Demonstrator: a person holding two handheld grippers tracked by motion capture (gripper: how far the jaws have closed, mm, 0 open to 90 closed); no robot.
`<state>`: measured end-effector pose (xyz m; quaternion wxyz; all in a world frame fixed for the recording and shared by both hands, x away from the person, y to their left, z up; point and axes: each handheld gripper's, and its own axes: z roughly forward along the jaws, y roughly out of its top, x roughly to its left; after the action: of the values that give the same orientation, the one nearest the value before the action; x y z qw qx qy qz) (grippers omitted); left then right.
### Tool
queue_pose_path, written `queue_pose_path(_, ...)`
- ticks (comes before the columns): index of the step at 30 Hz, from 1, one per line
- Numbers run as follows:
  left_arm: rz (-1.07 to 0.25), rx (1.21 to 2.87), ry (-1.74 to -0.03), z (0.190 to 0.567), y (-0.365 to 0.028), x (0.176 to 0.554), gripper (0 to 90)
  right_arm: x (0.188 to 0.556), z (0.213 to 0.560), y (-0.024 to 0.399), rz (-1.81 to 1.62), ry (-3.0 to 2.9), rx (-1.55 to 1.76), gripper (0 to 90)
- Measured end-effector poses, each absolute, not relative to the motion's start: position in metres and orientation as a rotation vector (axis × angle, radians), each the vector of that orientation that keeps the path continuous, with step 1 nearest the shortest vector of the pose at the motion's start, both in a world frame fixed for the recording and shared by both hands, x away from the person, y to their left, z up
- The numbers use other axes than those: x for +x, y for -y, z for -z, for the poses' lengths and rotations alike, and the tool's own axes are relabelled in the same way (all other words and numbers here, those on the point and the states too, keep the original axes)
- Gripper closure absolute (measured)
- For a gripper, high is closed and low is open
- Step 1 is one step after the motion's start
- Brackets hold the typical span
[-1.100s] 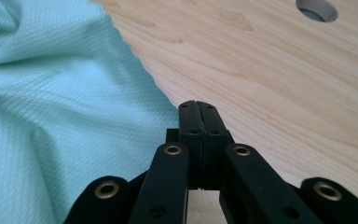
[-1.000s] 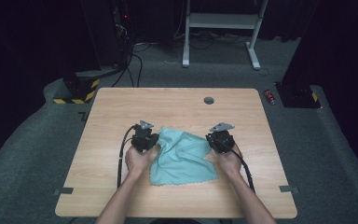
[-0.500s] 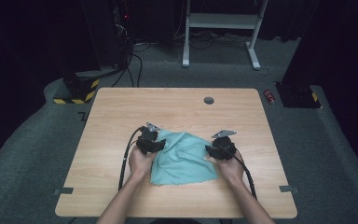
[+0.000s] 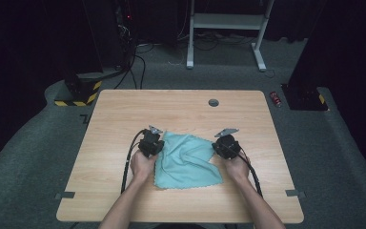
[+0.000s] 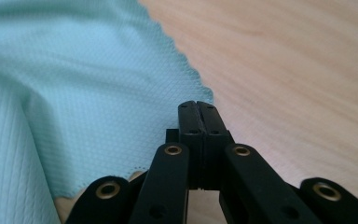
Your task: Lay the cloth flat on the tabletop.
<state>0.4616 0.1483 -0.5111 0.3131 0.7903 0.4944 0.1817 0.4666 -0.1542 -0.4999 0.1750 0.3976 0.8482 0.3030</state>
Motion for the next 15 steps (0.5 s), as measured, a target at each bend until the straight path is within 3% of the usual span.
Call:
queue_pose_path(12,-0.527,2.027,-1.298,0.509,-0.155,0.462,88.0,0.488,0.473,0.149,-0.887,-2.31,1.132,90.0)
queue_pose_path(15,-0.547,2.055,-1.292,0.508,-0.153,0.46,82.7,0.491,0.477,0.149,-0.894,-2.306,1.151,88.0)
